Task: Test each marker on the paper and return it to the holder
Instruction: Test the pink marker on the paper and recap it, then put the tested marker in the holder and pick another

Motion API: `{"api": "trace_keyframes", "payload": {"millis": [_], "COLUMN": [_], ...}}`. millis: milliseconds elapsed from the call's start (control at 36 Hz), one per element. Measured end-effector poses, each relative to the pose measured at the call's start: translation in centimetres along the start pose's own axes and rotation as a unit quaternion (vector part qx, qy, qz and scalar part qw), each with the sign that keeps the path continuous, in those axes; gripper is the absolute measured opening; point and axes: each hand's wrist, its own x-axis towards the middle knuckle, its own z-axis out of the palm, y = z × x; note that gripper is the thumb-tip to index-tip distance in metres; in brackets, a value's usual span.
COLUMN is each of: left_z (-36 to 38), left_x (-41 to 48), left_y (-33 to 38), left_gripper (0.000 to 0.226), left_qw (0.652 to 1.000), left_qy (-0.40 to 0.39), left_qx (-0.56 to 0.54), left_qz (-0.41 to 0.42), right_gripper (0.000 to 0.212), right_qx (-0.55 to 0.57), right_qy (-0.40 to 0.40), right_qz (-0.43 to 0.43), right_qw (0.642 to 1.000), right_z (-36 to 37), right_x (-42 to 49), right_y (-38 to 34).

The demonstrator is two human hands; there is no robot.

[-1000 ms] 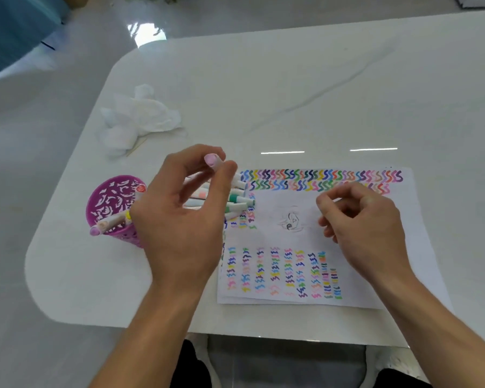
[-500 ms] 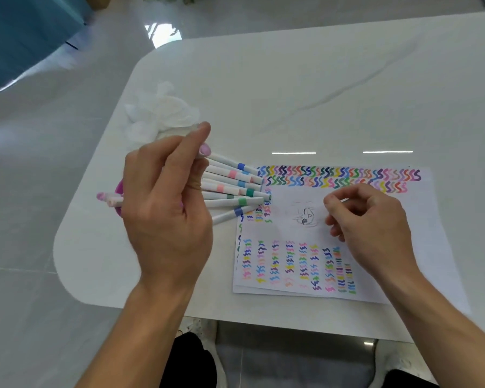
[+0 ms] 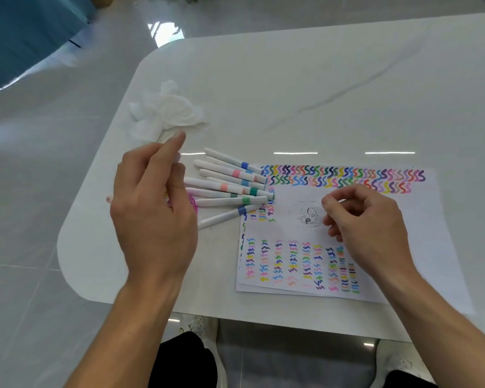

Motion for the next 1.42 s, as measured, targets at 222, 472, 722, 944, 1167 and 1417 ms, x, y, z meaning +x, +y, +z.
{"api": "trace_keyframes", "payload": {"millis": [222, 472, 722, 944, 1167, 1417], "left_z": [0.1, 0.2, 1.7, 3.6, 4.2, 4.4], "left_x": [-0.2, -0.3, -1.5, -3.1, -2.9, -2.7], "left_y": [-0.4, -0.2, 1.7, 1.8, 1.7, 1.8], "left_gripper": [0.031, 0.040, 0.027, 0.017, 0.020, 0.009], "left_qw": [0.992, 0.990, 0.983, 0.927, 0.917, 0.922], "left_qy": [-0.071, -0.088, -0.156, -0.327, -0.332, -0.339], "left_qx": [0.075, 0.093, 0.028, 0.178, 0.211, 0.182], "left_qz": [-0.069, -0.064, 0.093, -0.042, -0.063, -0.045], "right_gripper": [0.011, 0.012, 0.010, 0.010, 0.011, 0.011], "right_qx": [0.002, 0.004, -0.001, -0.006, -0.056, -0.079], "right_qy": [-0.005, -0.008, -0.007, -0.019, -0.058, -0.061], "right_qz": [-0.006, -0.007, -0.009, -0.003, 0.003, -0.004], "right_qw": [1.000, 1.000, 1.000, 1.000, 0.997, 0.995], "right_z": [0.3, 0.4, -0.1, -0.8, -0.6, -0.6], "right_x": [0.0, 0.0, 0.0, 0.0, 0.3, 0.4], "right_y": [-0.1, -0.2, 0.0, 0.2, 0.5, 0.7]}}
